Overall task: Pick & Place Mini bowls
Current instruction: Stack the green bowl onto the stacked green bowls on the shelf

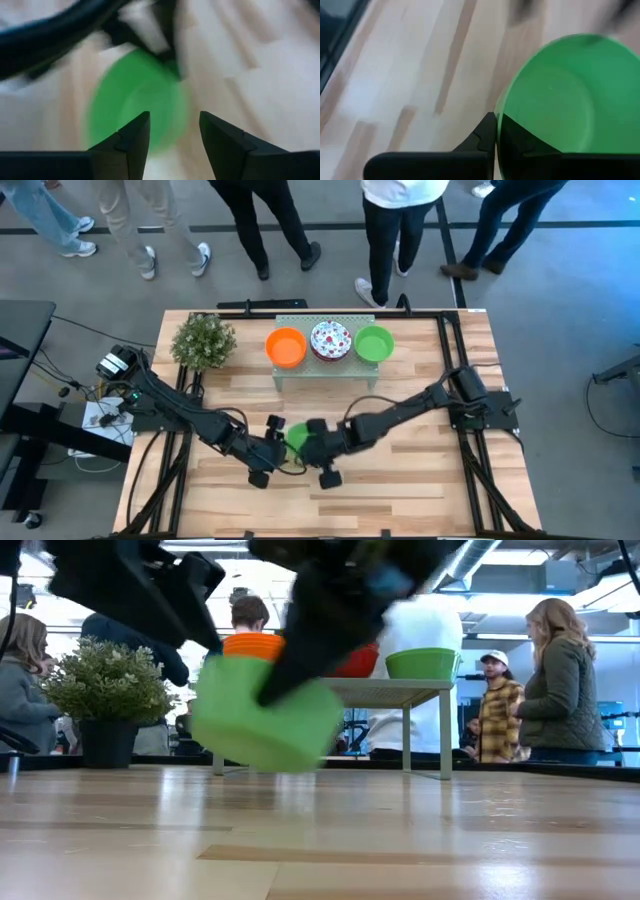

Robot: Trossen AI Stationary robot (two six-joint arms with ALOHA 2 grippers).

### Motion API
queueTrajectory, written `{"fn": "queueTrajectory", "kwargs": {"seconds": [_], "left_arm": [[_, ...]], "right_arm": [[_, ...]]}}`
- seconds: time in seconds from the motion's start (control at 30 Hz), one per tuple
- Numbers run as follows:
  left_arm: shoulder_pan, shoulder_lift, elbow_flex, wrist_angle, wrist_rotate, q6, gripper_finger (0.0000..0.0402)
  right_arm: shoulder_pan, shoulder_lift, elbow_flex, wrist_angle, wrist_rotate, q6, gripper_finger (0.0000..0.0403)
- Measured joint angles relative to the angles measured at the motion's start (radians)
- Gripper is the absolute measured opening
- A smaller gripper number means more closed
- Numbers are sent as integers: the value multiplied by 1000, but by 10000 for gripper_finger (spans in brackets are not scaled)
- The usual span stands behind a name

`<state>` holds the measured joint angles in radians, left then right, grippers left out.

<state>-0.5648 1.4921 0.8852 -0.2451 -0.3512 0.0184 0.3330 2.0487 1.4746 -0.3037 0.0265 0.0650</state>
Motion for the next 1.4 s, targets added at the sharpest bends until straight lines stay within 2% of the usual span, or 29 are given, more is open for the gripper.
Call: {"fn": "queueTrajectory", "kwargs": {"seconds": [0.1, 0.2, 0.47, 0.67, 0.9, 1.0, 1.17, 1.4], "left_arm": [[0, 0, 0, 0, -121, 0, 173], [1, -1, 0, -1, -195, 0, 168], [3, -20, 0, 2, -198, -1, 159], [3, -32, 0, 4, -192, -27, 159], [3, -33, 0, 10, -191, -26, 159], [3, -33, 0, 12, -191, -25, 159], [3, -33, 0, 15, -191, -24, 159], [3, -33, 0, 19, -191, -24, 159]], "right_arm": [[47, -11, 0, -112, 50, 103, 2], [90, -51, 0, -233, 113, 248, 3], [182, -253, 0, -693, 329, 570, 2], [165, -390, 0, -1046, 406, 770, 1], [44, -527, 0, -1206, 460, 766, 1], [-28, -576, 0, -1226, 495, 716, 1], [-159, -630, 0, -1139, 504, 485, 1], [-328, -601, 0, -966, 464, 128, 1]]}}
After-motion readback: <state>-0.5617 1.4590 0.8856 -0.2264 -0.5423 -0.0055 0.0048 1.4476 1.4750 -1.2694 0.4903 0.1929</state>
